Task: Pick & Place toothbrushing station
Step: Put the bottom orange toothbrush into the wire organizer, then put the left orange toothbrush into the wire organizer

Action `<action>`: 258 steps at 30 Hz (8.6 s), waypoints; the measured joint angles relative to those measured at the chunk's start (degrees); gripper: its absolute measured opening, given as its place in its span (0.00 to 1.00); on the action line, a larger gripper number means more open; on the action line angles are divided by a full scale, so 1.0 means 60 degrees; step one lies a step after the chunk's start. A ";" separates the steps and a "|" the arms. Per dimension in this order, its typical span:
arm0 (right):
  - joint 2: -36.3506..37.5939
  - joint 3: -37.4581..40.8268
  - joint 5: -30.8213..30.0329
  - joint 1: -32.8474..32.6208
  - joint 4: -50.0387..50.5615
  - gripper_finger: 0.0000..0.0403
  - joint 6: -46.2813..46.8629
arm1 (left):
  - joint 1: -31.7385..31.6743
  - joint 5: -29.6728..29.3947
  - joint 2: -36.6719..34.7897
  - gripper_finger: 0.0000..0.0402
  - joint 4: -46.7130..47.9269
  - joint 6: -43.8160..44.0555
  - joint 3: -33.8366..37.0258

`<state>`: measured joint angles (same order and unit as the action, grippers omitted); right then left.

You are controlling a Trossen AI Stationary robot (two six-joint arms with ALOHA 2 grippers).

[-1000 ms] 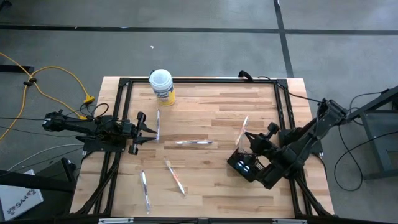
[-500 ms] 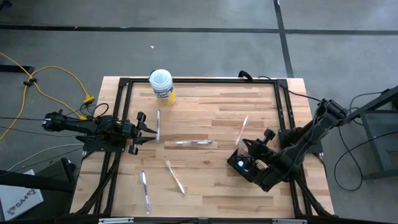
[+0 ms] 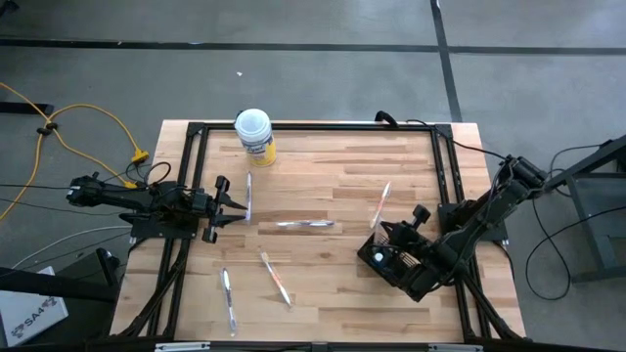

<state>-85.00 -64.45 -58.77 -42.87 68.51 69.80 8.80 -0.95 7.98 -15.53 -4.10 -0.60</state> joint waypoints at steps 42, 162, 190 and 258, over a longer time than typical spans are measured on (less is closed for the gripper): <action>0.0207 0.0000 -0.0343 0.0000 0.0313 0.21 0.0077 | 0.0000 0.0000 0.0000 0.26 0.0002 0.0000 0.0000; 0.0158 -0.0018 0.7314 0.2010 -0.8241 0.21 -0.9922 | 0.5038 -0.6507 0.9841 0.26 0.8706 1.3437 -0.9118; 0.0154 -0.0018 0.7320 0.2018 -0.8104 0.21 -1.0378 | 0.4324 -0.1997 1.1553 0.22 0.7945 0.6959 -0.9129; 0.0154 -0.0018 0.7289 0.2018 -0.7956 0.21 -0.8413 | 0.3913 -0.1652 1.2861 0.23 0.7416 -0.0588 -0.9122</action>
<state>-84.07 -64.55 -15.03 -30.76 20.78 19.32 32.27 -10.86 85.14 28.96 -7.62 -55.33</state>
